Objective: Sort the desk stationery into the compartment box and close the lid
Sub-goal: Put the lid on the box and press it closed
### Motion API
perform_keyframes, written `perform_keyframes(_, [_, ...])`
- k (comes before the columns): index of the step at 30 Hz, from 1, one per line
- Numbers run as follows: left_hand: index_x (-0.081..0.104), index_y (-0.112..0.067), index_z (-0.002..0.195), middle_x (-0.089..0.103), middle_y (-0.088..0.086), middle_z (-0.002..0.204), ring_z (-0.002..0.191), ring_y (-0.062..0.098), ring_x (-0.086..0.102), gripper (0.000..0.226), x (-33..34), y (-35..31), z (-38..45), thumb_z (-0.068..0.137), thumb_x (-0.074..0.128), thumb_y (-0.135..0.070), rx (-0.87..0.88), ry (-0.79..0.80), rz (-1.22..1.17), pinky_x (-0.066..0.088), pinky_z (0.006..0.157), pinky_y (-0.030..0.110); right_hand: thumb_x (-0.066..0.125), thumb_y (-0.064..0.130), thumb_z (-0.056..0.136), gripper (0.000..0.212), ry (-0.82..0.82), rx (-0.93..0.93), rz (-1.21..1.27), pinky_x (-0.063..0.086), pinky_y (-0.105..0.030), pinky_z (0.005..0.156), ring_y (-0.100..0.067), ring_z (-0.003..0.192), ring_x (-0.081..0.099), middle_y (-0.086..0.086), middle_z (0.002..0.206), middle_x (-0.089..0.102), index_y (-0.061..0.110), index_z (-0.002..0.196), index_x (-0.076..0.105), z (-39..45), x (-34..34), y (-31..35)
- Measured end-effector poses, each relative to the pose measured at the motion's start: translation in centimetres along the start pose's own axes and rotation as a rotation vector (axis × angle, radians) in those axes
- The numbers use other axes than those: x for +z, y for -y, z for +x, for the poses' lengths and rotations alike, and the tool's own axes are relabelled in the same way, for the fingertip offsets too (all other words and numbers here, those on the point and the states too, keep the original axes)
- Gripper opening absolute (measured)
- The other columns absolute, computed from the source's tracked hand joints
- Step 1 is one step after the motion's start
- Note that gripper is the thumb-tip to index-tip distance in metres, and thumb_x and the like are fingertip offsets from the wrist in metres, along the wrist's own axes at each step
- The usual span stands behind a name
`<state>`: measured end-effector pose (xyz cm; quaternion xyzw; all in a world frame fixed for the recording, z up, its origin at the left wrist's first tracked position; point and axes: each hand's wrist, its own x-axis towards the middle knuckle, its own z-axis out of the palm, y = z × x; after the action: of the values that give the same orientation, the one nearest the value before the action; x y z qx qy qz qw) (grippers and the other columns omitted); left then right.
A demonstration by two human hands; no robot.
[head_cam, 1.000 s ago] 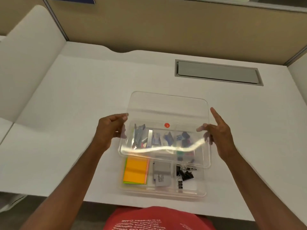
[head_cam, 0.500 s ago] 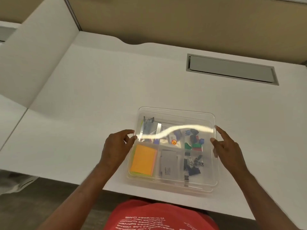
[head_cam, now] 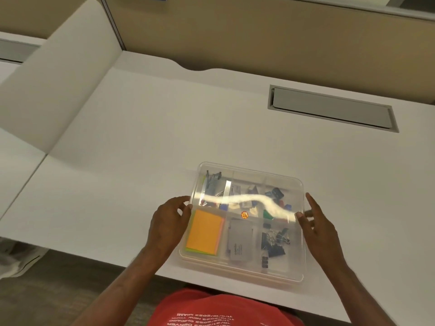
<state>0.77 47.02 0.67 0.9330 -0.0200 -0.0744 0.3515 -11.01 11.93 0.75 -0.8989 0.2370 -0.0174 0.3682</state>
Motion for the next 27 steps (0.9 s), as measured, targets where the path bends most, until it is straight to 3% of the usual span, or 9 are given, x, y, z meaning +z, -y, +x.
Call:
perform_keyframes(3, [0.047, -0.023, 0.143, 0.056, -0.002, 0.135, 0.113, 0.013, 0.059, 0.052, 1.0, -0.3, -0.8, 0.095, 0.062, -0.033, 0.167, -0.032, 0.079, 0.054, 0.089, 0.032, 0.053, 0.042, 0.097, 0.059, -0.096, -0.074, -0.024, 0.052, -0.035, 0.089, -0.016, 0.112, 0.058, 0.003, 0.134, 0.054, 0.038, 0.151, 0.03, 1.6, -0.2, 0.8])
perform_keyframes(5, [0.045, -0.017, 0.145, 0.047, 0.007, 0.148, 0.135, 0.025, 0.045, 0.058, 2.0, -1.4, -1.2, 0.093, 0.063, -0.032, 0.4, -0.094, 0.213, 0.045, 0.105, 0.047, 0.05, 0.042, 0.099, 0.054, -0.117, -0.177, -0.12, 0.044, -0.037, 0.104, -0.019, 0.127, 0.05, 0.001, 0.142, 0.05, 0.031, 0.149, 0.036, 3.4, 0.0, 1.7])
perform_keyframes(7, [0.045, -0.016, 0.146, 0.039, 0.01, 0.155, 0.146, 0.03, 0.031, 0.058, 3.7, -3.7, -1.4, 0.094, 0.059, -0.037, 0.617, -0.061, 0.259, 0.033, 0.113, 0.056, 0.048, 0.04, 0.1, 0.048, -0.091, -0.269, -0.21, 0.042, -0.04, 0.109, -0.022, 0.129, 0.049, -0.003, 0.142, 0.053, 0.022, 0.144, 0.046, 5.8, 0.4, 2.8])
perform_keyframes(11, [0.034, -0.022, 0.152, 0.019, 0.01, 0.164, 0.153, 0.031, 0.009, 0.066, 7.6, -7.9, -2.5, 0.096, 0.046, -0.055, 0.871, 0.203, 0.38, 0.017, 0.117, 0.062, 0.048, 0.034, 0.102, 0.029, 0.042, -0.344, -0.369, 0.046, -0.037, 0.096, -0.025, 0.108, 0.06, -0.002, 0.117, 0.068, 0.019, 0.119, 0.066, 9.9, 1.3, 4.6])
perform_keyframes(13, [0.025, -0.025, 0.155, 0.009, 0.012, 0.166, 0.153, 0.033, 0.002, 0.073, 9.1, -8.9, -2.9, 0.095, 0.04, -0.063, 0.933, 0.299, 0.485, 0.012, 0.117, 0.064, 0.047, 0.034, 0.102, 0.025, 0.188, -0.275, -0.409, 0.05, -0.038, 0.088, -0.025, 0.095, 0.062, -0.001, 0.101, 0.069, 0.019, 0.102, 0.067, 11.2, 1.5, 5.0])
perform_keyframes(15, [0.018, -0.026, 0.157, 0.001, 0.013, 0.166, 0.153, 0.034, -0.005, 0.076, 10.1, -9.2, -3.1, 0.095, 0.032, -0.069, 0.959, 0.347, 0.547, 0.008, 0.117, 0.065, 0.052, 0.035, 0.1, 0.022, 0.265, -0.232, -0.418, 0.052, -0.037, 0.085, -0.023, 0.087, 0.064, 0.0, 0.096, 0.069, 0.018, 0.097, 0.065, 12.0, 1.6, 5.0])
perform_keyframes(19, [0.015, -0.027, 0.158, -0.003, 0.012, 0.166, 0.153, 0.033, -0.008, 0.078, 10.9, -9.0, -3.0, 0.094, 0.024, -0.073, 0.931, 0.386, 0.564, 0.008, 0.117, 0.065, 0.045, 0.042, 0.1, 0.033, 0.221, -0.257, -0.393, 0.054, -0.038, 0.083, -0.02, 0.08, 0.062, -0.001, 0.09, 0.069, 0.017, 0.09, 0.064, 12.2, 2.0, 4.3])
perform_keyframes(27, [0.011, -0.029, 0.158, -0.003, 0.011, 0.166, 0.153, 0.033, -0.004, 0.08, 11.8, -8.6, -2.8, 0.093, 0.028, -0.073, 0.933, 0.39, 0.519, 0.01, 0.117, 0.066, 0.021, 0.062, 0.095, 0.061, 0.125, -0.259, -0.389, 0.05, -0.031, 0.068, -0.013, 0.066, 0.058, 0.006, 0.071, 0.063, 0.02, 0.074, 0.061, 12.4, 2.5, 3.6])
